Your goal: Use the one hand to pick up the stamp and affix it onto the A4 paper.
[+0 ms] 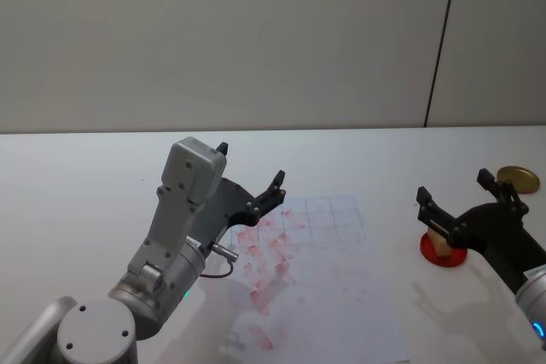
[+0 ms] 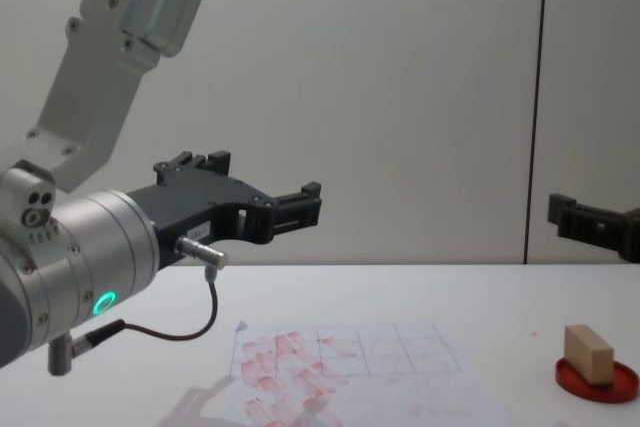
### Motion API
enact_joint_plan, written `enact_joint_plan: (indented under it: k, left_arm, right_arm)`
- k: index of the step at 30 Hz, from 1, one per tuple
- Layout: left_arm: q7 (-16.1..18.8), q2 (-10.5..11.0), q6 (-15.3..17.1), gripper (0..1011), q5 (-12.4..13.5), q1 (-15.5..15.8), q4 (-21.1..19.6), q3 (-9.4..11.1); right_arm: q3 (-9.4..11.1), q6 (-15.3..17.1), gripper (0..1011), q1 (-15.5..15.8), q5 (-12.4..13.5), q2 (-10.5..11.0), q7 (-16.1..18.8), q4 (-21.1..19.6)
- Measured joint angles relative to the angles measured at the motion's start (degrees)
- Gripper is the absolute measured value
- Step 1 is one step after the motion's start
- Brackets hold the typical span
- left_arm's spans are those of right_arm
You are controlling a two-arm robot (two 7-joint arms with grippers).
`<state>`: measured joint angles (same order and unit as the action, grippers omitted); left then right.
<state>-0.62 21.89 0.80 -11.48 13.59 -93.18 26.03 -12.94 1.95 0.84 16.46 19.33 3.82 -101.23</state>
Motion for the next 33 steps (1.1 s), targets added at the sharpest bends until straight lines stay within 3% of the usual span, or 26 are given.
enact_joint_plan:
  k: [33]
  left_arm:
    - [0.00, 0.00, 0.00, 993, 0.00, 0.00, 0.00, 0.00]
  right_arm:
    - [0.00, 0.00, 1001, 0.00, 0.00, 0.00, 0.00, 0.00]
